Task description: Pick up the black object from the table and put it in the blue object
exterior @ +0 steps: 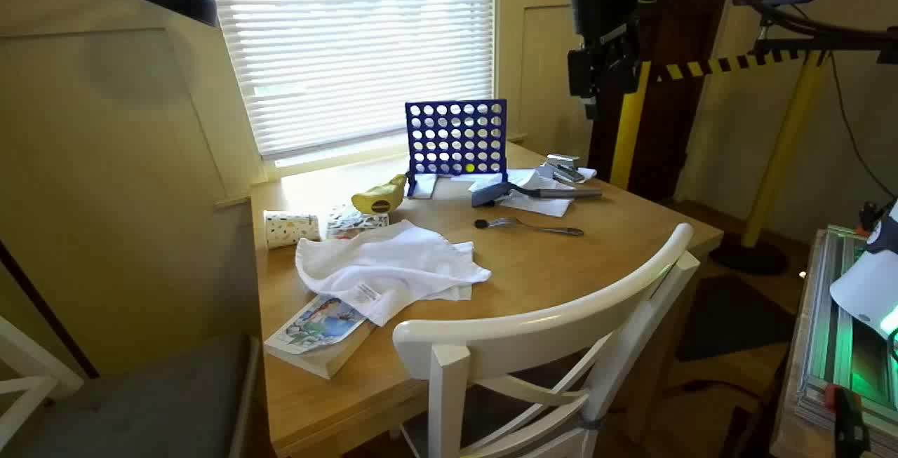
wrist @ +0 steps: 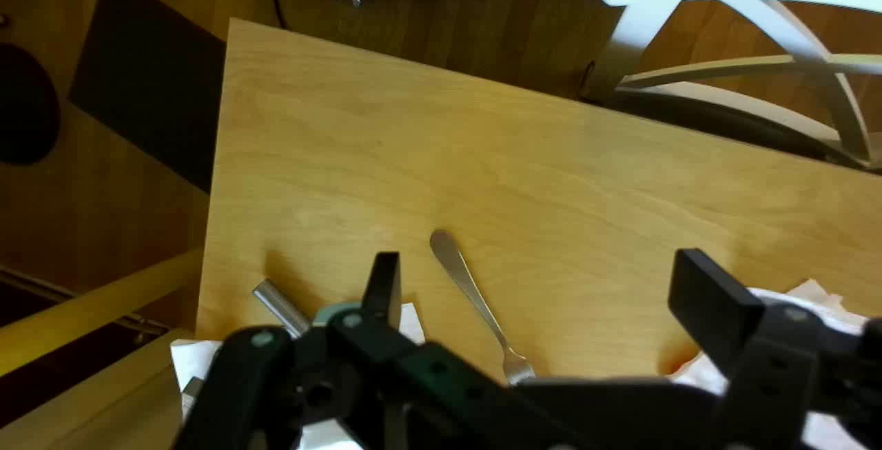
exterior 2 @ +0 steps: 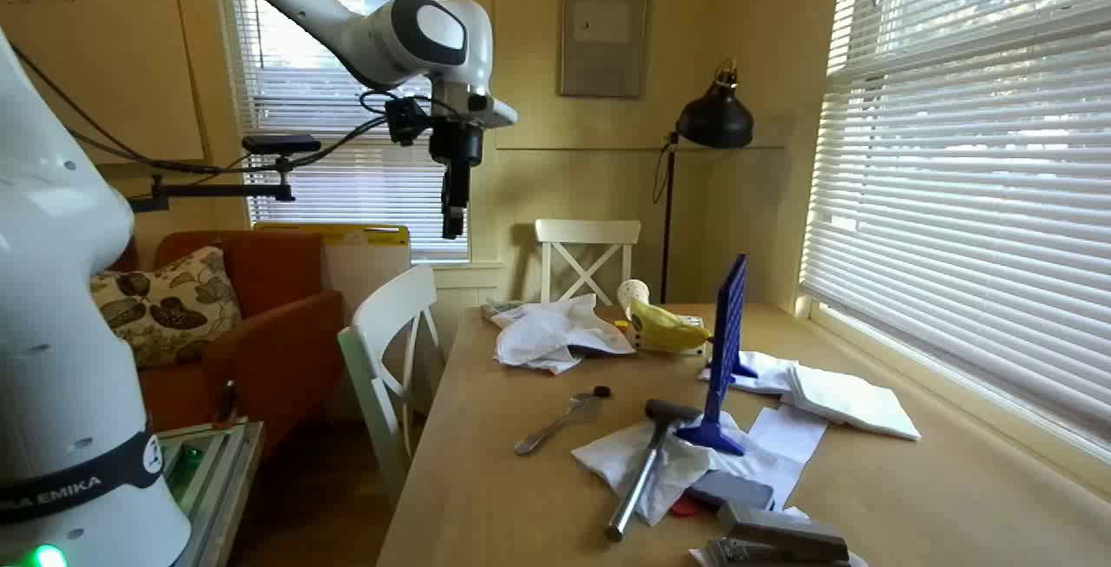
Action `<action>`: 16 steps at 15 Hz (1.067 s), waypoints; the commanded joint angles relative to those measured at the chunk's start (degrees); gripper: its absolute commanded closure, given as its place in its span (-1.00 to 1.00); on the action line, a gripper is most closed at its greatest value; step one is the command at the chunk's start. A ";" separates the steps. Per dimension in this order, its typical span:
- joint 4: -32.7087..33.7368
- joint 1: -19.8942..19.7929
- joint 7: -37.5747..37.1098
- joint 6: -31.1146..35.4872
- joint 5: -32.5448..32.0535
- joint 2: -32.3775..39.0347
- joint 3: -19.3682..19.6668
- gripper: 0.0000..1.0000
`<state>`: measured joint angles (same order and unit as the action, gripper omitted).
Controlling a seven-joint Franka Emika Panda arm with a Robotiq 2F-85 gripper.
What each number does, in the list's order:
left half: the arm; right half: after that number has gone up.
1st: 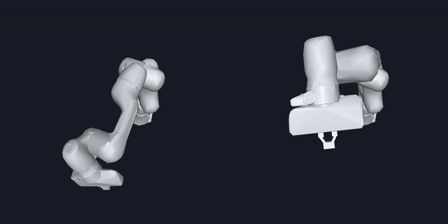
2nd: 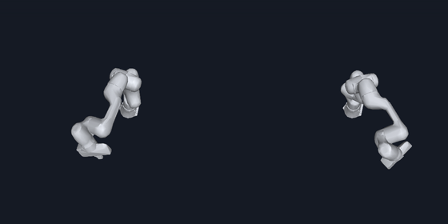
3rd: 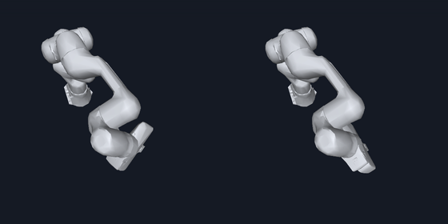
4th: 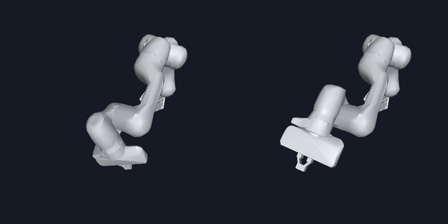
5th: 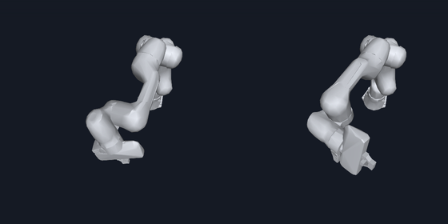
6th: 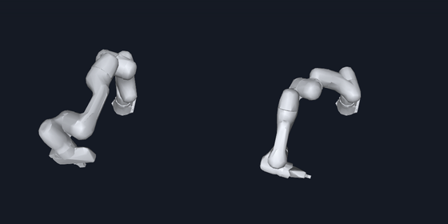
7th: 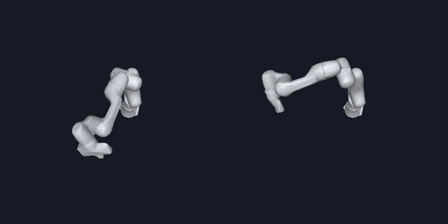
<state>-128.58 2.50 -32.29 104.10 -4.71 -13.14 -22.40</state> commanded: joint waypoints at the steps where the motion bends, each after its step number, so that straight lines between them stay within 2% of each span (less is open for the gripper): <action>1: 0.08 2.58 -0.48 -0.13 -0.55 0.26 2.41 -1.00; 6: 0.08 2.58 -0.48 -0.12 -0.55 0.26 2.41 -1.00; 8: -0.09 2.83 -0.53 2.28 0.01 0.25 3.53 -1.00; 10: 0.56 3.04 3.23 5.25 1.14 1.68 5.67 -1.00; 14: 0.24 3.83 15.85 14.01 6.38 4.97 9.87 -1.00; 15: 1.20 3.67 15.89 13.90 6.89 6.77 10.29 -1.00; 16: -0.10 3.74 13.19 12.31 4.47 3.61 9.78 -1.00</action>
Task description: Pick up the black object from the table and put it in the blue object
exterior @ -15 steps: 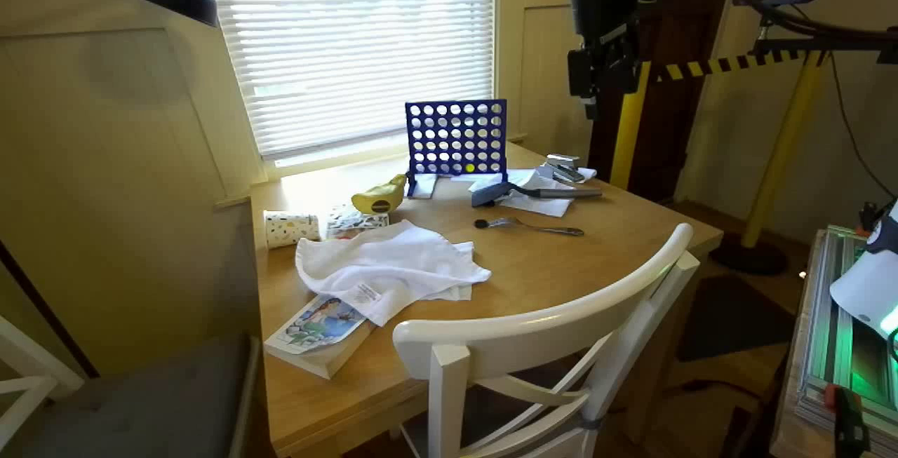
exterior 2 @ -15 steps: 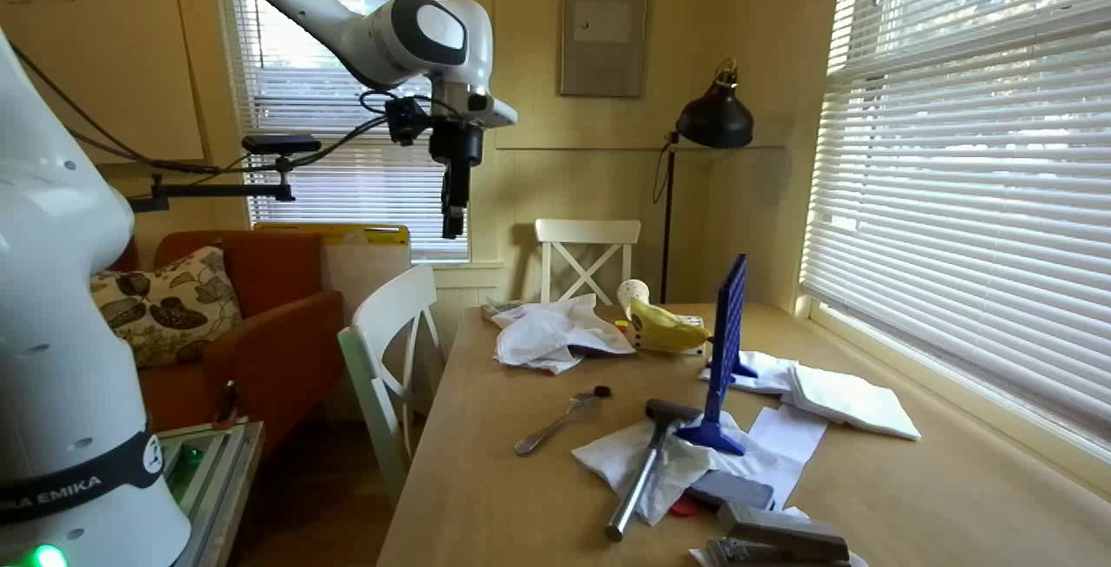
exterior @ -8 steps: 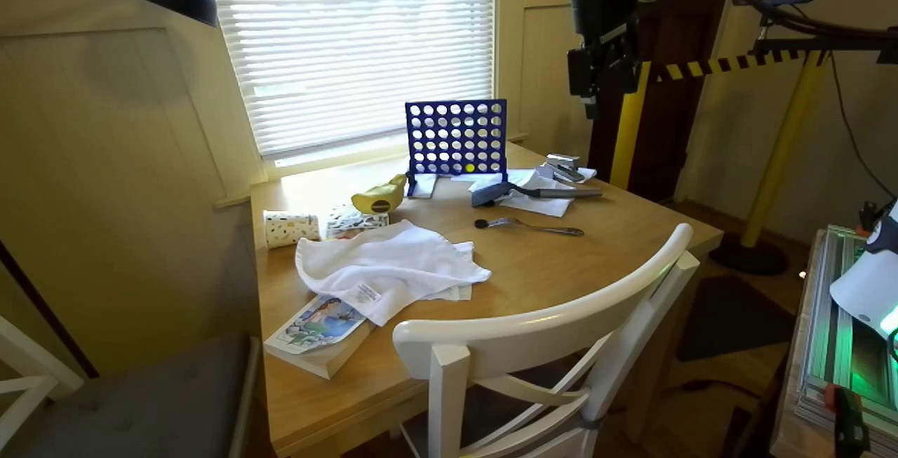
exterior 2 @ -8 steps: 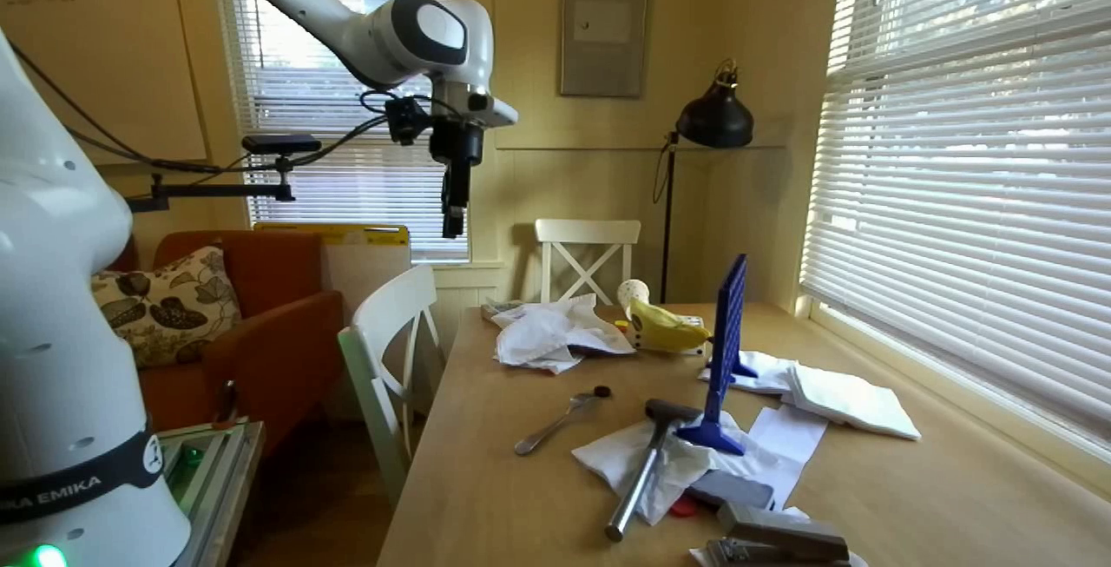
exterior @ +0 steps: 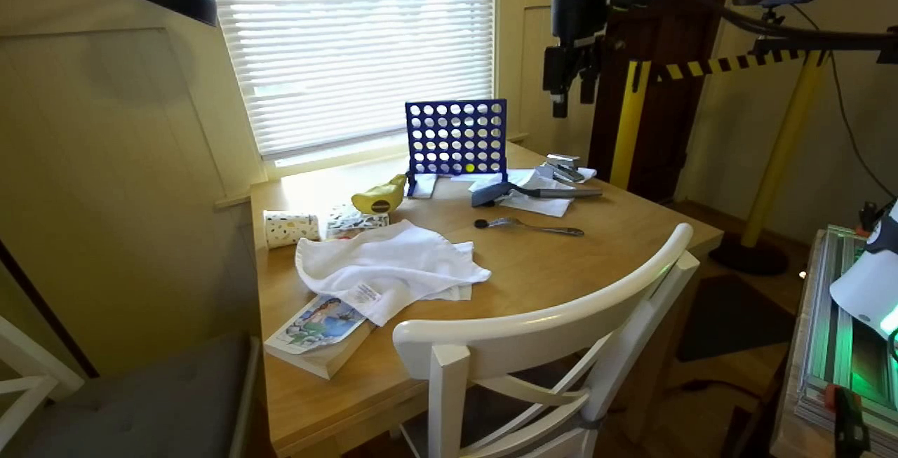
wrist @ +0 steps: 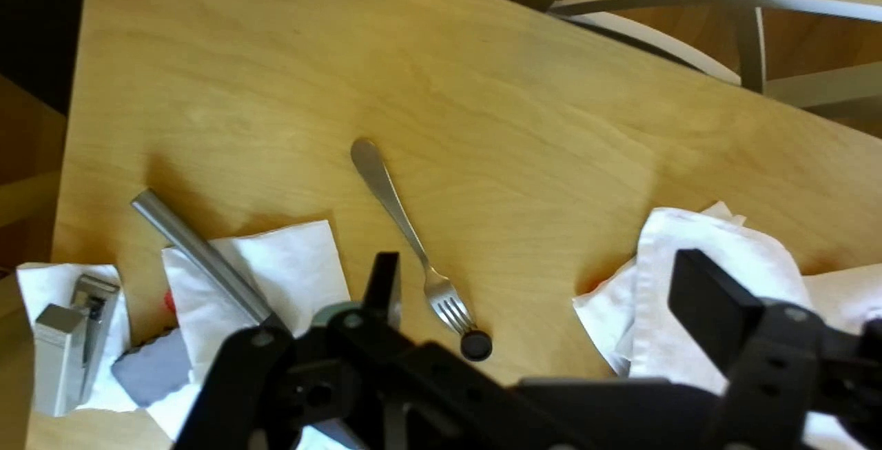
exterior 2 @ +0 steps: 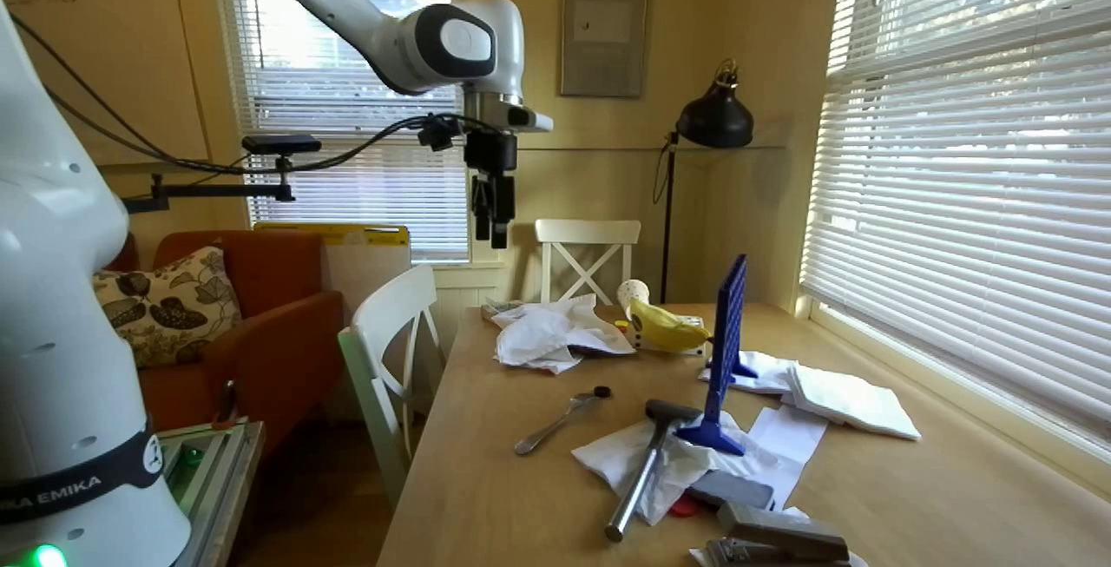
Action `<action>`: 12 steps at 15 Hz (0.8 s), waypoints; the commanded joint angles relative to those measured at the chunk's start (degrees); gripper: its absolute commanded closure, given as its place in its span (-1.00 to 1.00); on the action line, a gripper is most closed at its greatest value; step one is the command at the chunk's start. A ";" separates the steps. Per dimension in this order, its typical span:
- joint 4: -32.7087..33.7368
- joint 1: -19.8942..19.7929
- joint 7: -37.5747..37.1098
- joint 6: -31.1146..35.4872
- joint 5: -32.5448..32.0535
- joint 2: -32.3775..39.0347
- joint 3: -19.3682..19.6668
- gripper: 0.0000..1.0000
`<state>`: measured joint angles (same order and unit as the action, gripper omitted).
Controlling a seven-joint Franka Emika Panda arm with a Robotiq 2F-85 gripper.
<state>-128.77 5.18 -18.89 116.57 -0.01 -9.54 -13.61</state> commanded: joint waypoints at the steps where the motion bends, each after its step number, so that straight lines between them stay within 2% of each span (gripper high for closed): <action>1: 0.17 1.04 0.83 0.59 0.31 1.12 1.57 -1.00; 12: 0.83 1.39 1.35 1.23 0.59 2.89 1.88 -1.00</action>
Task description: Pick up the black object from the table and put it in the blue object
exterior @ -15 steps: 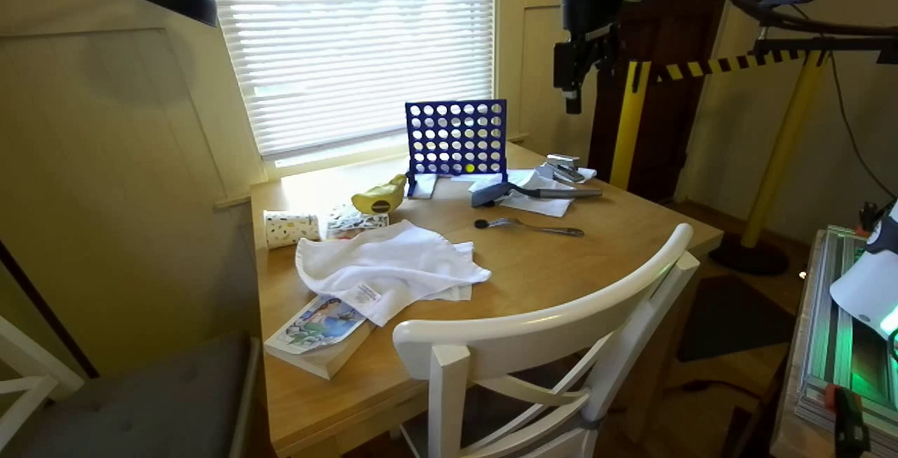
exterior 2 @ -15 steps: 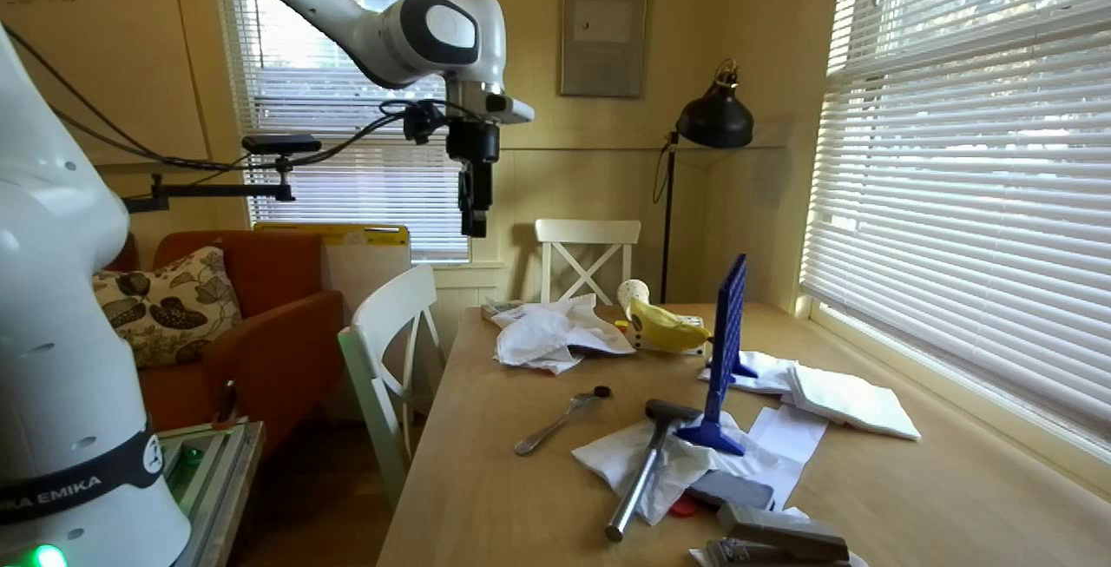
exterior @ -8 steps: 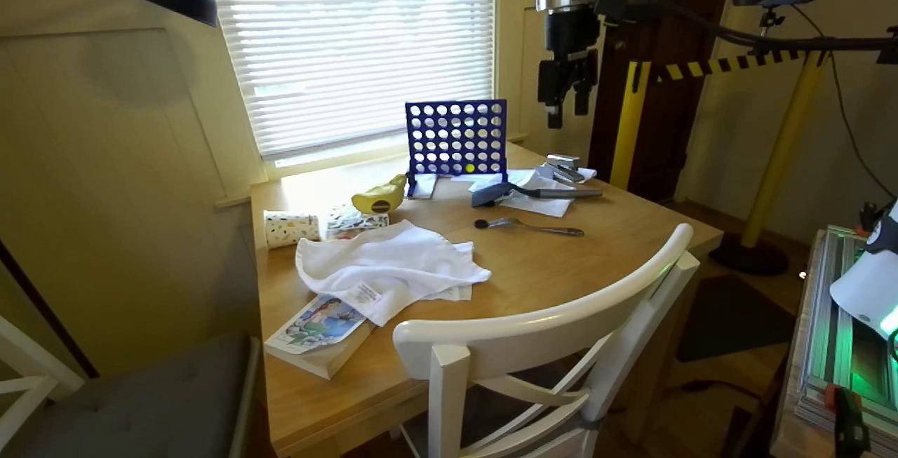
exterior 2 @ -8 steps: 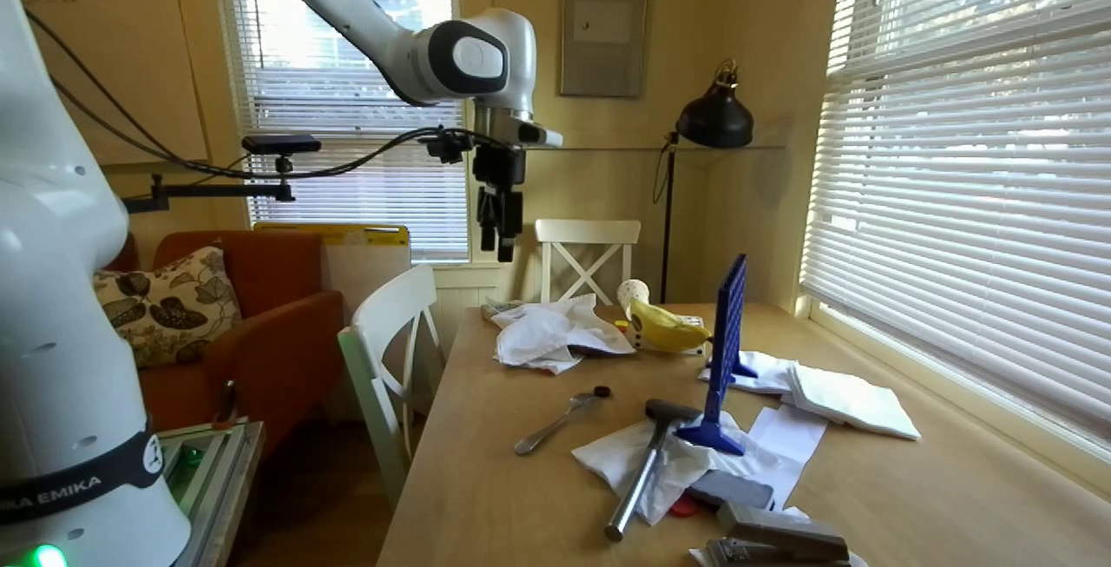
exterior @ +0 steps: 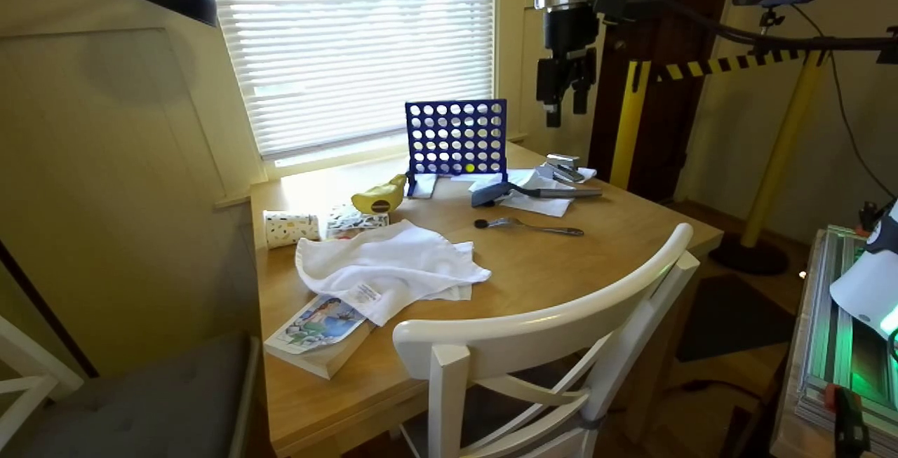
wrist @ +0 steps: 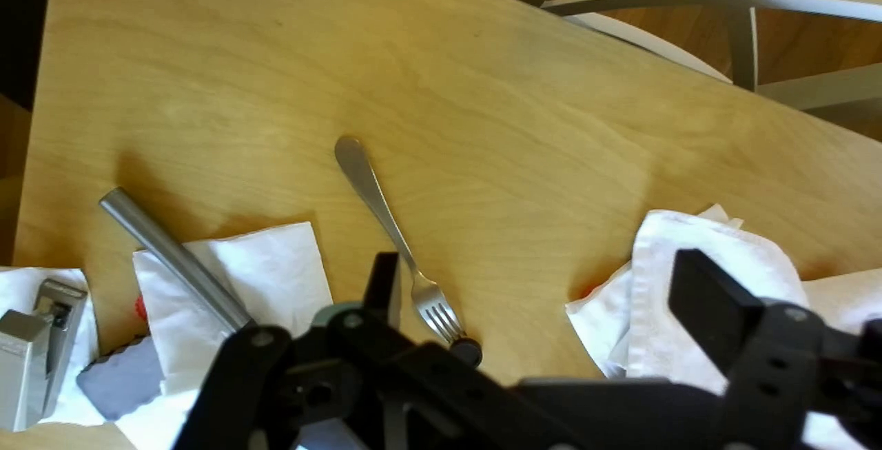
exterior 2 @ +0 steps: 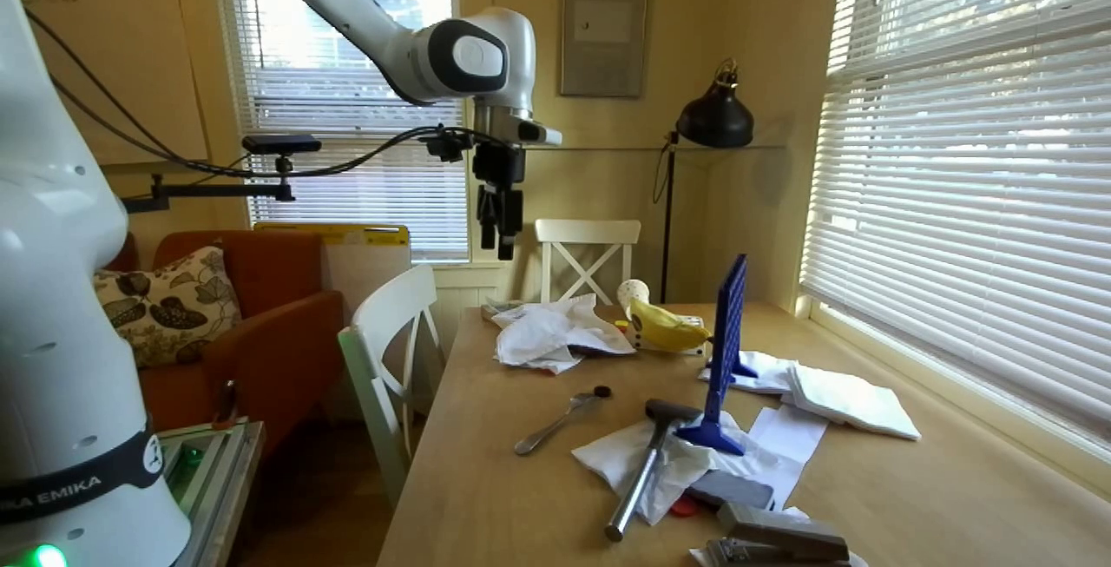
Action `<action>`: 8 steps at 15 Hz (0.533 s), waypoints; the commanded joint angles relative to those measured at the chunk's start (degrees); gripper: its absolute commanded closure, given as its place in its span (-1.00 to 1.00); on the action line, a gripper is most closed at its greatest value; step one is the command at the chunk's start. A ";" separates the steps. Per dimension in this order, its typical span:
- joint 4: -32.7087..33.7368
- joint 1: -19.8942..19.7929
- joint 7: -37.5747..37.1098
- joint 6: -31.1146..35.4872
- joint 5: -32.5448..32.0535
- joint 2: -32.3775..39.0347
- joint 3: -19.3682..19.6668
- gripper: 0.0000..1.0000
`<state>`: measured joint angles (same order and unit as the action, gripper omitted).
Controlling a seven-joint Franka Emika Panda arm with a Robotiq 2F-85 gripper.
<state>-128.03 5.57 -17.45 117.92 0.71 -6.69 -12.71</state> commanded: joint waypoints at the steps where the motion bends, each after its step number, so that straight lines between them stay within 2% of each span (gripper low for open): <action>1: 0.09 1.00 -0.09 -0.12 -0.13 0.03 0.98 -1.00; 4: -0.79 0.55 2.12 0.98 -1.71 -0.08 1.53 -1.00; 8: -3.35 -0.98 16.11 6.02 -7.52 -0.14 4.89 -1.00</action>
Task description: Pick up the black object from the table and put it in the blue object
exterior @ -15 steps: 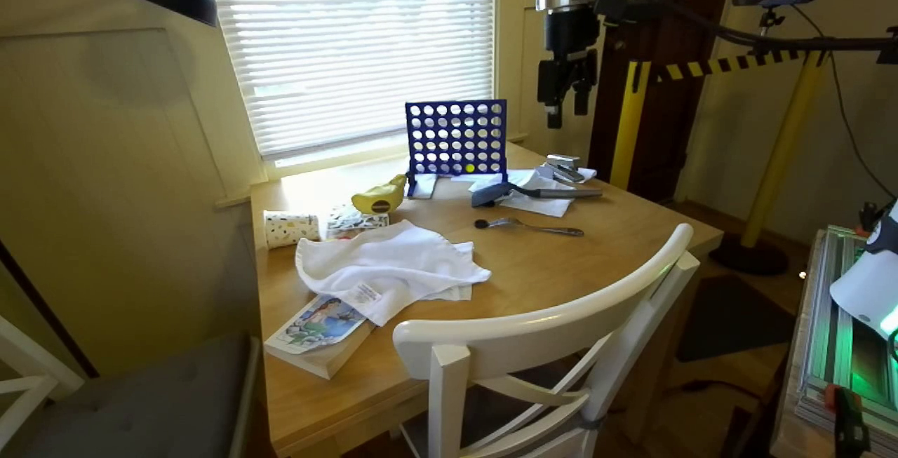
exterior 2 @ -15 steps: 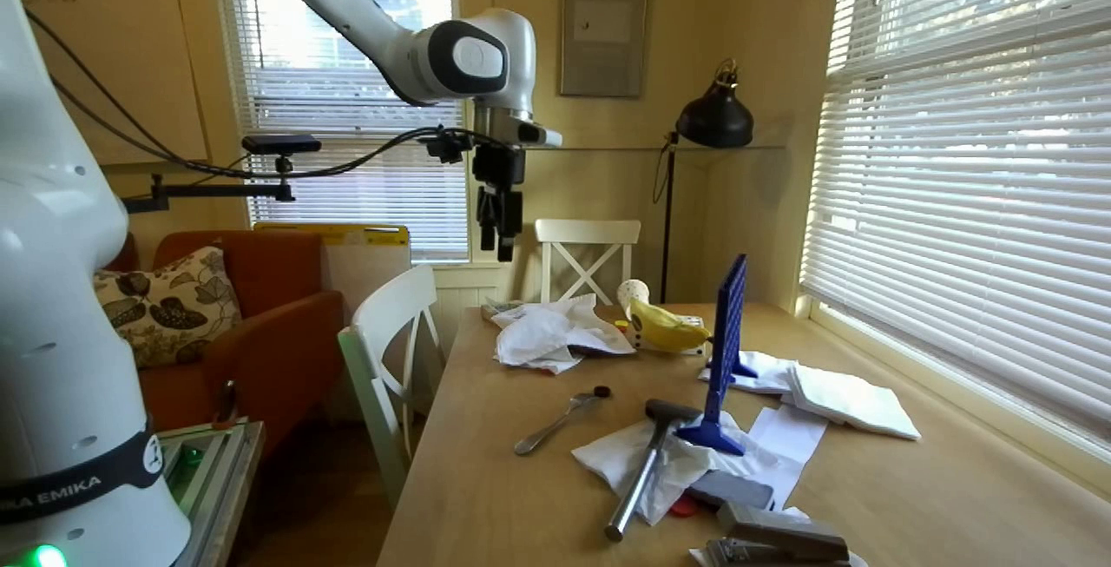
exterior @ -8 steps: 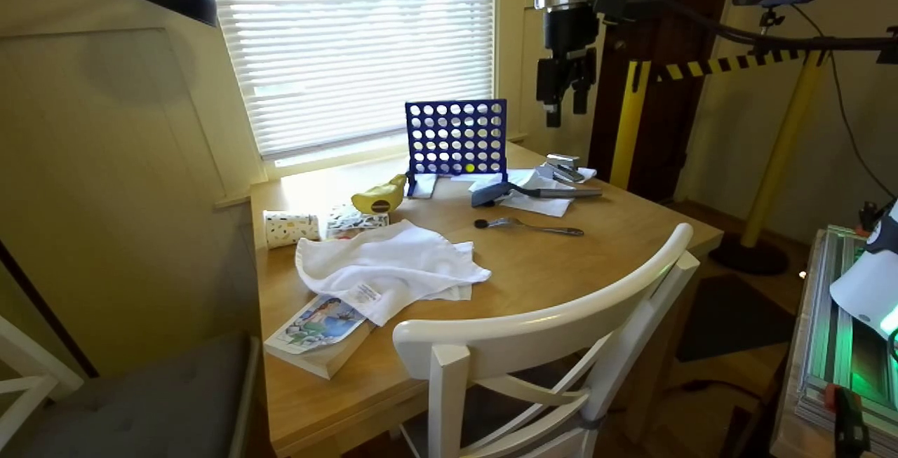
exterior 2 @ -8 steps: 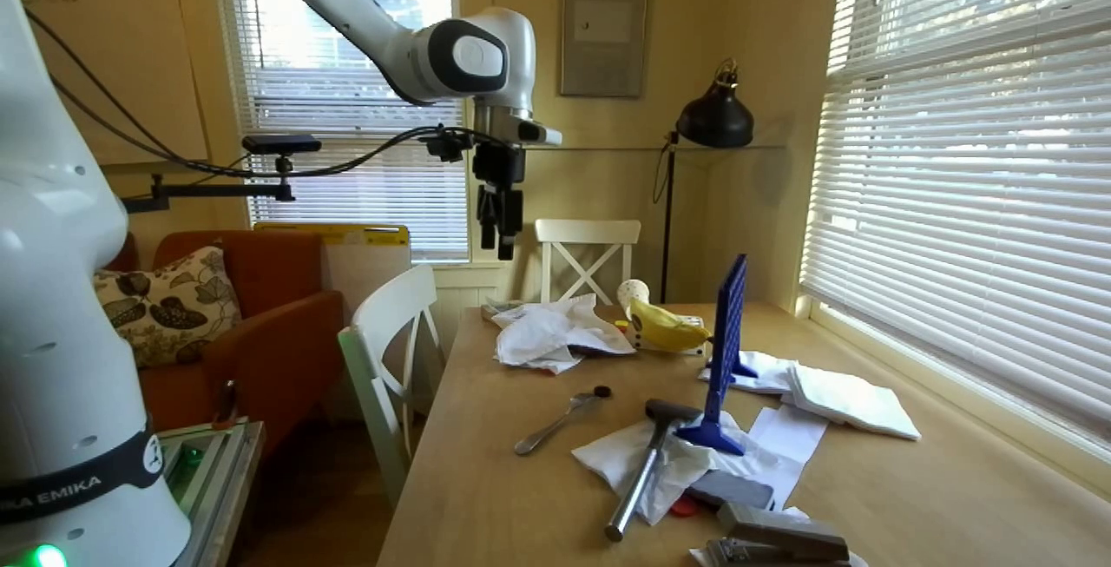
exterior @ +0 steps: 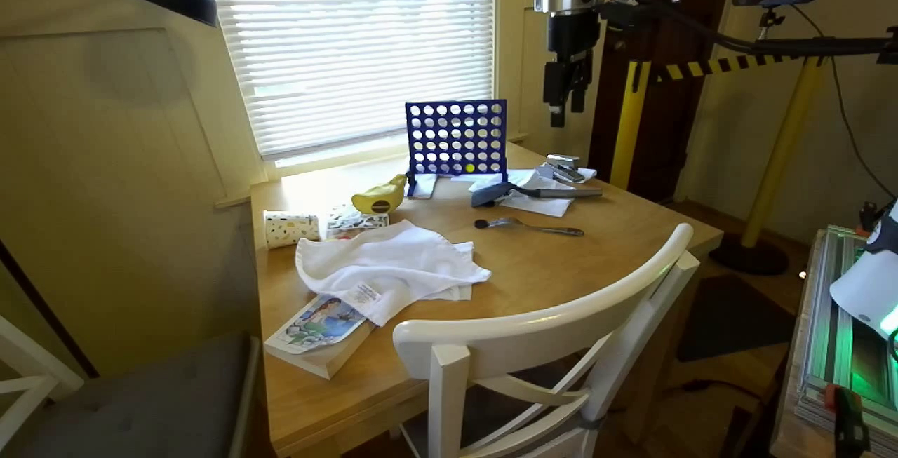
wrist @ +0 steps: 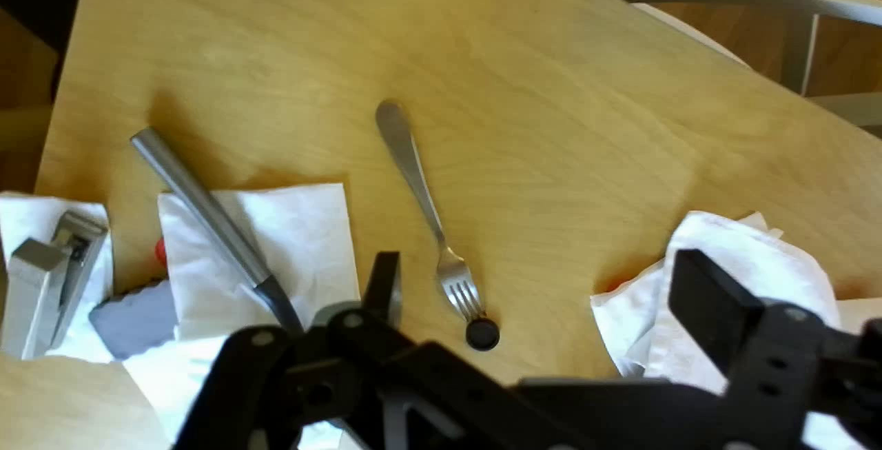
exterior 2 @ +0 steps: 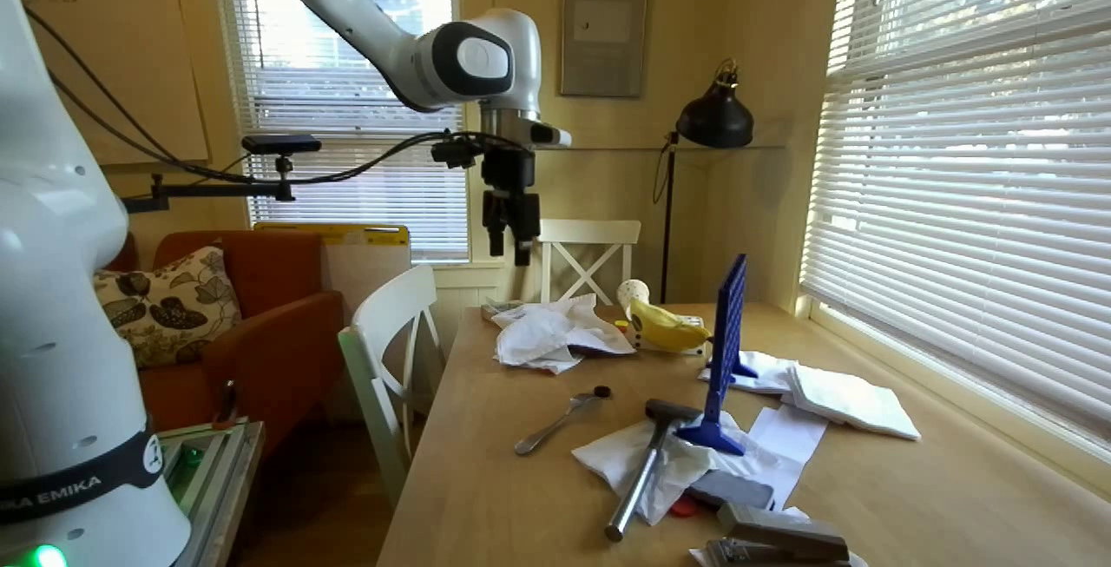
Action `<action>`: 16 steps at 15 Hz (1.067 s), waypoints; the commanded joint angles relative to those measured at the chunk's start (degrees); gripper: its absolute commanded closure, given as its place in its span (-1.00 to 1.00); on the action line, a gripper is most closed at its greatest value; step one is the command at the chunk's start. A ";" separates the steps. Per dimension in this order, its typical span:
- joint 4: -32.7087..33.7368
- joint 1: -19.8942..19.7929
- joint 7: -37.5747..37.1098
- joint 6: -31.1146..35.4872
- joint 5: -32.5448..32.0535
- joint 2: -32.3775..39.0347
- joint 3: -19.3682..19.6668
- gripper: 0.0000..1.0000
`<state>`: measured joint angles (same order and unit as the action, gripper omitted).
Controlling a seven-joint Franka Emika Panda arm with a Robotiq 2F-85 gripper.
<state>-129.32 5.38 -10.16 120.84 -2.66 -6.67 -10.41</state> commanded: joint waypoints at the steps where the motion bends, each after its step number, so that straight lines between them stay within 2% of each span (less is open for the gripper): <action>1: -2.83 -1.14 12.23 4.64 -5.55 -0.36 3.63 -1.00; 5: -3.95 -3.02 26.20 13.72 -9.52 2.06 8.00 -1.00; 7: -3.58 -3.63 33.58 20.46 -8.83 4.93 9.82 -1.00; 9: -1.82 -4.14 37.00 25.30 -7.22 9.05 10.69 -1.00; 13: 5.00 -4.13 32.25 28.24 -8.01 18.26 9.96 -1.00; 16: 11.92 -2.27 25.45 25.55 -9.27 24.85 9.28 -1.00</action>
<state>-125.34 1.65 21.42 148.78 -10.21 11.07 -0.41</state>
